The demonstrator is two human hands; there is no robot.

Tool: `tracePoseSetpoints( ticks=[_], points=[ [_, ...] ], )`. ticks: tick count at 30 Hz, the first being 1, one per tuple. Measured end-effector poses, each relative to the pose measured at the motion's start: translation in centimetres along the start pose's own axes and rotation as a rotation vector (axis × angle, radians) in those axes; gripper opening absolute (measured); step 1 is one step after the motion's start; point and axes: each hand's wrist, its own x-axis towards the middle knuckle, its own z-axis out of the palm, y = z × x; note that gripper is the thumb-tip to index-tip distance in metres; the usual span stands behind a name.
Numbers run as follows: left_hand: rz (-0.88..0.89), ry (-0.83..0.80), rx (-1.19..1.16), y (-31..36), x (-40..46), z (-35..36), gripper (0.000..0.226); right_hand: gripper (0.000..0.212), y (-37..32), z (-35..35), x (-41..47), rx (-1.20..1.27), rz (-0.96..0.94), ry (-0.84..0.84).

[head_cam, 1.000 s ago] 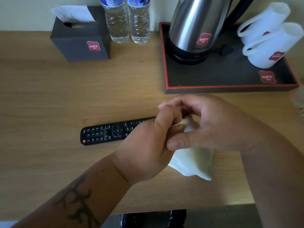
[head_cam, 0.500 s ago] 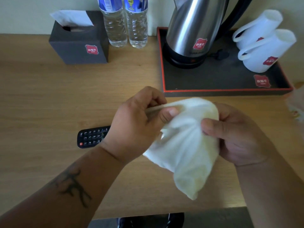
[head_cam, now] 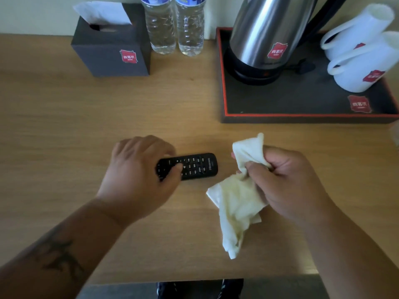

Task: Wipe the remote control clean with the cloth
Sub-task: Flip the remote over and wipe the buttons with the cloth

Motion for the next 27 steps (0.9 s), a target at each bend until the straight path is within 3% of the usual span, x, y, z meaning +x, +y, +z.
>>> tracePoseSetpoints(
  ticks=[3, 5, 9, 14, 21, 27],
  points=[
    [-0.047, -0.120, 0.127, -3.4, -2.3, 0.0, 0.069, 0.033, 0.0, 0.2, 0.5, -0.265, -0.090, -0.065],
    [-0.053, -0.155, 0.133, -4.5, -3.3, 0.6, 0.081, 0.036, -0.5, 0.9, 0.8, -0.397, -0.112, -0.136],
    [0.011, -0.021, 0.090, -4.7, -2.8, 2.0, 0.069, 0.040, -2.1, 2.7, 1.4, -0.690, -0.174, -0.230],
    [0.076, 0.097, 0.062, -4.3, -1.8, 3.4, 0.062, 0.021, -4.2, 7.1, 2.1, -0.994, -0.236, -0.357],
    [0.046, 0.108, 0.039, -4.6, -1.8, 3.4, 0.062, 0.014, -3.7, 6.9, 1.7, -1.155, -0.152, -0.222],
    [0.054, 0.116, 0.021, -4.6, -1.8, 3.5, 0.062, 0.005, -3.4, 4.1, 1.1, -1.136, -0.025, -0.143]
  ],
)
